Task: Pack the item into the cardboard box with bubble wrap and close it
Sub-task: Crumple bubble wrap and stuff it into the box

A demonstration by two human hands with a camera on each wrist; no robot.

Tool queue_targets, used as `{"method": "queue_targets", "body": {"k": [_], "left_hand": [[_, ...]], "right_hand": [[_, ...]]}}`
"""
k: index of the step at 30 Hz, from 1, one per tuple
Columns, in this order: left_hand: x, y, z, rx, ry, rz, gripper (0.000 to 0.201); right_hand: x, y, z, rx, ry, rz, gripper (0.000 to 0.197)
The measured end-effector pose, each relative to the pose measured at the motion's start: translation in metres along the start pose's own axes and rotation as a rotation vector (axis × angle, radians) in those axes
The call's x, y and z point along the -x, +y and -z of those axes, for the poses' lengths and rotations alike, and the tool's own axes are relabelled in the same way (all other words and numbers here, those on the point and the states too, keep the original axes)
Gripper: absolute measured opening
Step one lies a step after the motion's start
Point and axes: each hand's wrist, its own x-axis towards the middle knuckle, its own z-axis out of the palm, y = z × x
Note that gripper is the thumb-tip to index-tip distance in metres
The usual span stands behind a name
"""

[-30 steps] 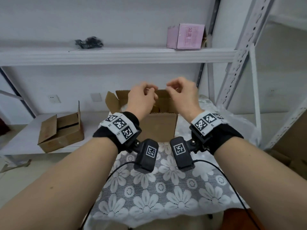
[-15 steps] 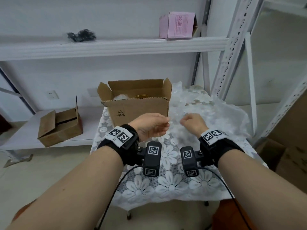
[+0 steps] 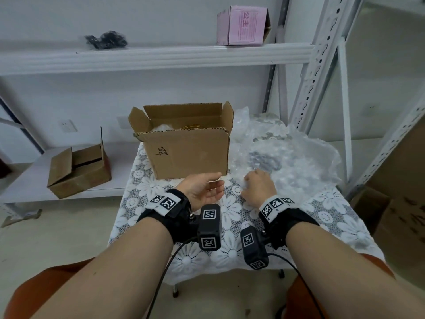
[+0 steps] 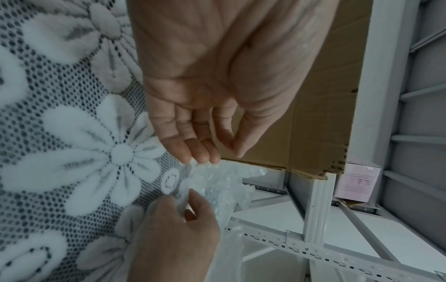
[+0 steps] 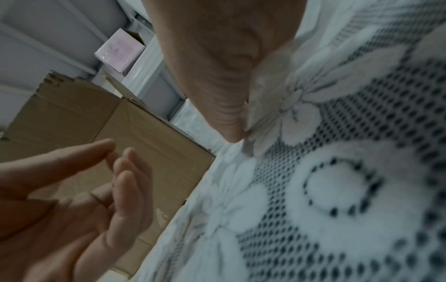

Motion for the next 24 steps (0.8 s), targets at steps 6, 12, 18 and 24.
{"method": "queue_targets", "body": {"k": [6,12,18,24], "left_hand": [[-0.004,-0.005,0.006,-0.013,-0.001,0.020,0.007],[-0.004,0.003,0.000,-0.126,-0.089,0.003,0.015],[0.004,0.008,-0.013,-0.258,-0.181,-0.066,0.052],[0.004,0.001,-0.009,-0.192,-0.333,-0.042,0.095]], "right_hand": [[-0.004,0.011,0.027,-0.538,0.241,-0.310,0.024],[-0.007,0.000,0.061,-1.079,0.309,-0.490,0.031],[0.008,-0.025,0.071,-1.352,0.334,-0.524,0.018],[0.019,-0.051,0.058,-1.543,0.146,-0.569,0.046]]}}
